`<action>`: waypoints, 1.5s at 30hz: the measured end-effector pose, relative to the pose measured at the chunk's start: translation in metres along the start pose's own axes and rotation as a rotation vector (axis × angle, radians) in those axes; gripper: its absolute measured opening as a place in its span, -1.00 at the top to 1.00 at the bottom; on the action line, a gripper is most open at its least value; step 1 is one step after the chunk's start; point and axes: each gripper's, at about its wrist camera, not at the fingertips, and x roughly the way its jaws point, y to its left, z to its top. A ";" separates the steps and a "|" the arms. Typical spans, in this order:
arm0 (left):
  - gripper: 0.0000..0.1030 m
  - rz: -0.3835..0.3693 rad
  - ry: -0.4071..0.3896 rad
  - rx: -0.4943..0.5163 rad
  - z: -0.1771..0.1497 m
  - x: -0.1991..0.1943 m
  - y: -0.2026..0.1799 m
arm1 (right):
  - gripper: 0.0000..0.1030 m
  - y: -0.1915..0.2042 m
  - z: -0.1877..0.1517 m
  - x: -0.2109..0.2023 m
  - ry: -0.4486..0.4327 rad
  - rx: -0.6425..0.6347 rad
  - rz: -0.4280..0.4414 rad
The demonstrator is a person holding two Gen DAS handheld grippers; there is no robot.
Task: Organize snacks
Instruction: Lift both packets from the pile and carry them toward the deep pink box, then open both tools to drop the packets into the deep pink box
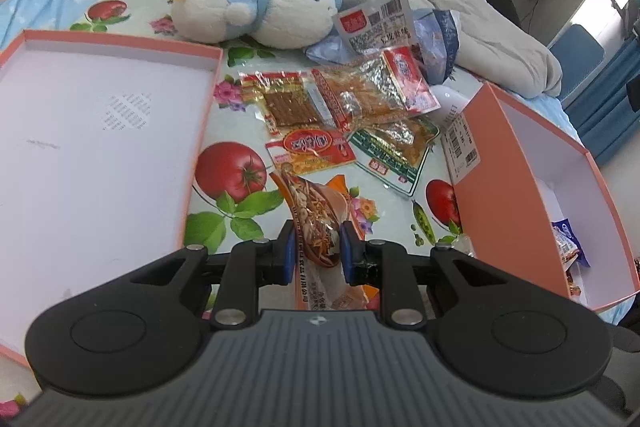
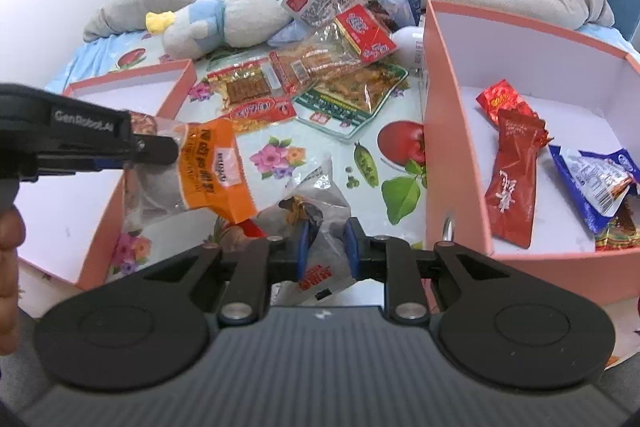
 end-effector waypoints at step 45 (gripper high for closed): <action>0.50 -0.222 -0.151 0.210 0.109 -0.067 -0.251 | 0.56 -0.158 0.114 -0.123 -0.305 0.149 -0.089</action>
